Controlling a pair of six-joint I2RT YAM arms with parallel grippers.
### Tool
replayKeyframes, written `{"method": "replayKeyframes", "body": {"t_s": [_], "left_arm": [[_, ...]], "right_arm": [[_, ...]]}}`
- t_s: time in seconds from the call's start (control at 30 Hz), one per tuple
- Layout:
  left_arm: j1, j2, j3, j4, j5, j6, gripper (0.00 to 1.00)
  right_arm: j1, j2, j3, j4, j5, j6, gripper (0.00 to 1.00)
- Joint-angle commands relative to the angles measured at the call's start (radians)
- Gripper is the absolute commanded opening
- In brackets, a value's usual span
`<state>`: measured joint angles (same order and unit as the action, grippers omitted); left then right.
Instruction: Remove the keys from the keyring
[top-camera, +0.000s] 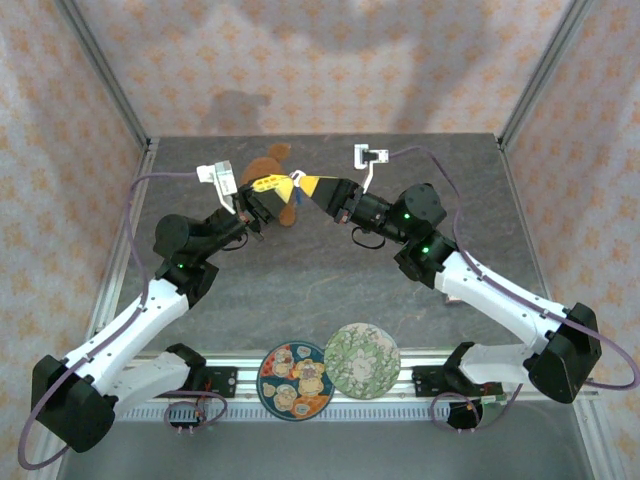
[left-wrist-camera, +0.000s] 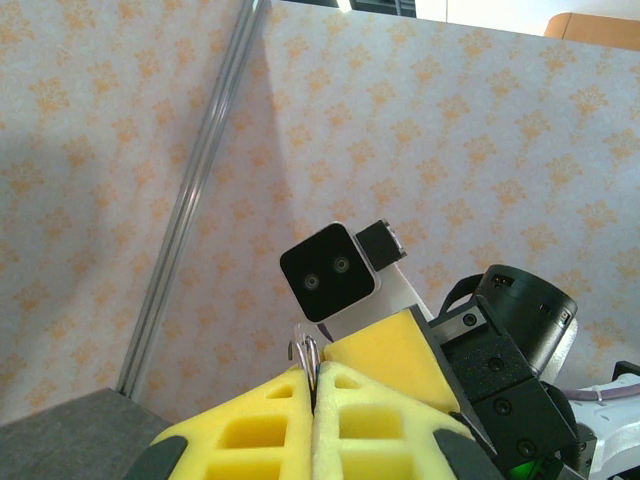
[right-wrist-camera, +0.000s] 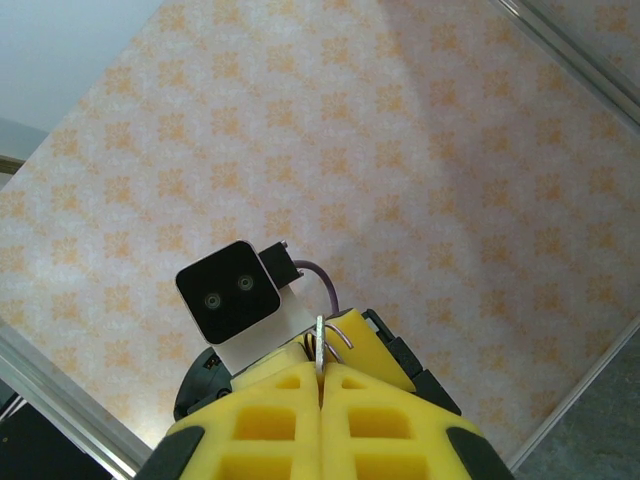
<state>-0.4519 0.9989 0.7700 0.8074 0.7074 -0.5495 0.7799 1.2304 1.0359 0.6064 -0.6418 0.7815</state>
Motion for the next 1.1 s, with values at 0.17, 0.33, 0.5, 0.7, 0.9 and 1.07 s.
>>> {"method": "replayKeyframes", "body": {"t_s": [0.17, 0.33, 0.5, 0.7, 0.9, 1.07], "left_arm": [[-0.007, -0.011, 0.085, -0.156, 0.041, 0.054, 0.0], [-0.007, -0.01, 0.133, -0.278, 0.059, 0.087, 0.0], [-0.007, -0.003, 0.174, -0.368, 0.07, 0.108, 0.0], [-0.008, 0.003, 0.211, -0.459, 0.084, 0.141, 0.0], [-0.009, 0.0, 0.218, -0.506, 0.093, 0.161, 0.0], [-0.01, 0.006, 0.227, -0.523, 0.098, 0.166, 0.0]], "right_arm": [[0.009, -0.025, 0.028, -0.057, -0.056, -0.074, 0.0], [0.01, -0.041, 0.045, -0.18, -0.05, -0.168, 0.0], [0.017, -0.04, 0.075, -0.293, -0.05, -0.258, 0.0], [0.032, -0.07, 0.117, -0.446, -0.012, -0.39, 0.0], [0.043, -0.073, 0.158, -0.559, 0.013, -0.485, 0.0], [0.095, -0.051, 0.223, -0.663, 0.02, -0.588, 0.0]]}}
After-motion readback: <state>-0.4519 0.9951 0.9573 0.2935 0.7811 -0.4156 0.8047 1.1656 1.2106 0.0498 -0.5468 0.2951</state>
